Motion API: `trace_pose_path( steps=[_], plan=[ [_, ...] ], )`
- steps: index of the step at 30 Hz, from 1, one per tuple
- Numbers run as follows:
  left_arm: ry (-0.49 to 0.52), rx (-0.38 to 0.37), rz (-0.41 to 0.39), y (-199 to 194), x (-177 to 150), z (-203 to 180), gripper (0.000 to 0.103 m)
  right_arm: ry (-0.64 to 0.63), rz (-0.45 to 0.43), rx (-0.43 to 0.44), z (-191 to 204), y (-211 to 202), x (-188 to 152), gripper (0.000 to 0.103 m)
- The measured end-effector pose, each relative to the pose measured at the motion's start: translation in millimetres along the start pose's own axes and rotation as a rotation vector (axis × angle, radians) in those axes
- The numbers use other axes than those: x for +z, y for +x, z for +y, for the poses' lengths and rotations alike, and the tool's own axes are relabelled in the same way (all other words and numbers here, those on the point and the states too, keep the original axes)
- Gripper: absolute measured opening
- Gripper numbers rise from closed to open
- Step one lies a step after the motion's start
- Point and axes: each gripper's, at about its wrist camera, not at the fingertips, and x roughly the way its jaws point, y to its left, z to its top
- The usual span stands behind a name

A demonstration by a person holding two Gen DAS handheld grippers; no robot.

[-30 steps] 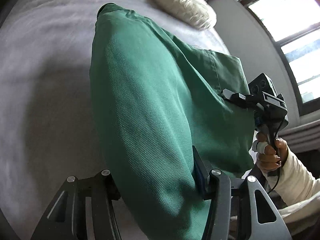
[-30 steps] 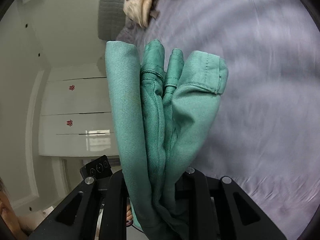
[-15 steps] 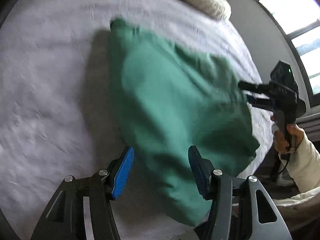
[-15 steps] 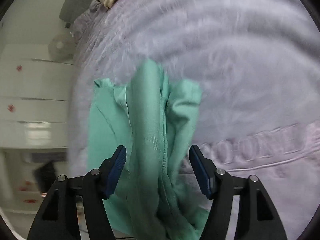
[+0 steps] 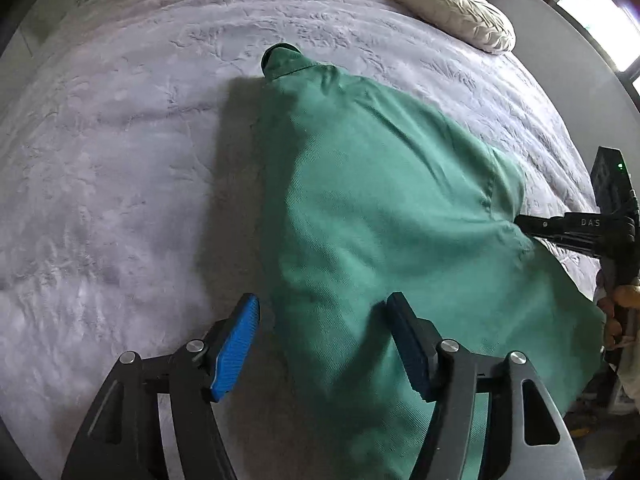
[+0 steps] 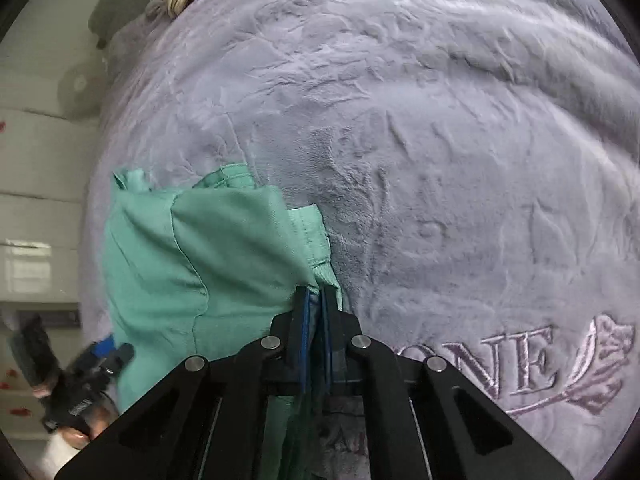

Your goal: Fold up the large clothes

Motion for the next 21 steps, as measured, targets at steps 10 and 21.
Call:
trace_pose_path(
  steps=[10, 21],
  plan=[
    [0.113, 0.001, 0.062, -49.2, -47.9, -18.9, 0.067, -0.073, 0.024, 0.024, 29.9, -64.8, -42.2, 0.008],
    [0.042, 0.018, 0.087, -39.7, -99.1, -18.0, 0.077, -0.187, 0.109, 0.053, 83.9, -89.6, -115.7, 0.009]
  ],
)
